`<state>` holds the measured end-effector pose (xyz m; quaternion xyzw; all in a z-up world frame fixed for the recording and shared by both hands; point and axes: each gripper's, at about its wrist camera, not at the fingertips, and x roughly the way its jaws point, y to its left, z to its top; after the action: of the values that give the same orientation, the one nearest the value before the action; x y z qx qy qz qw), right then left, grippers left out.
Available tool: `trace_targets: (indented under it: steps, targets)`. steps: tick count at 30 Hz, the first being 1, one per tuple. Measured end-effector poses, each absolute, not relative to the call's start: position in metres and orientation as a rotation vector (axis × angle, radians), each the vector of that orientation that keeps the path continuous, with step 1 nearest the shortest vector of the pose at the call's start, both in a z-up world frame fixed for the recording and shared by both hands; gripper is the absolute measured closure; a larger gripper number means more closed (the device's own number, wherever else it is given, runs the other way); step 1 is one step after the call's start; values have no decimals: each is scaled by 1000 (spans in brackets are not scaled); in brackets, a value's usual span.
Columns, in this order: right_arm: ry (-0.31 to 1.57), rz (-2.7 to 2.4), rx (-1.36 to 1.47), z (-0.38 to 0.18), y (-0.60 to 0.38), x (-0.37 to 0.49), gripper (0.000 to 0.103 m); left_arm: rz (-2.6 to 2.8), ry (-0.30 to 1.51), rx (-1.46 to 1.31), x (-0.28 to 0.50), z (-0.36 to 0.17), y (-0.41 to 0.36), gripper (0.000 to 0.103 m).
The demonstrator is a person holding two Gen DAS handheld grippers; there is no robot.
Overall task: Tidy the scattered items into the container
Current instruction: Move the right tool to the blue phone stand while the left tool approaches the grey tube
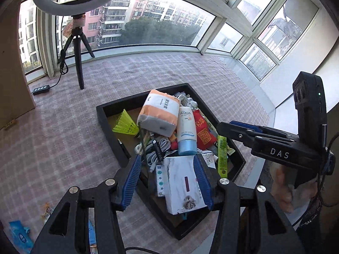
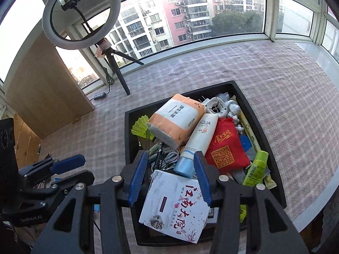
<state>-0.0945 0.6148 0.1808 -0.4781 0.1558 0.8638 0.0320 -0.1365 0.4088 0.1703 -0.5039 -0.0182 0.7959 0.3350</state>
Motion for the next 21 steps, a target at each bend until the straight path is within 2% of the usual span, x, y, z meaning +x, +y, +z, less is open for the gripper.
trace_targets:
  steps: [4, 6, 13, 17, 21]
  targets:
    - [366, 2744, -1540, 178, 574, -100, 56, 2235, -59, -1372, -140, 159, 327, 53]
    - [245, 2784, -1568, 173, 548, -103, 52, 2281, -98, -1436, -143, 148, 288, 53]
    - [-97, 2877, -1675, 140, 464, -102, 51, 2377, -163, -1660, -134, 92, 193, 53]
    - [-126, 2841, -1831, 110, 432, -104, 51, 2353, -224, -1759, -116, 63, 166, 53]
    - [-37, 2755, -1977, 80, 411, -107, 51, 2302, -278, -1857, -92, 37, 154, 53]
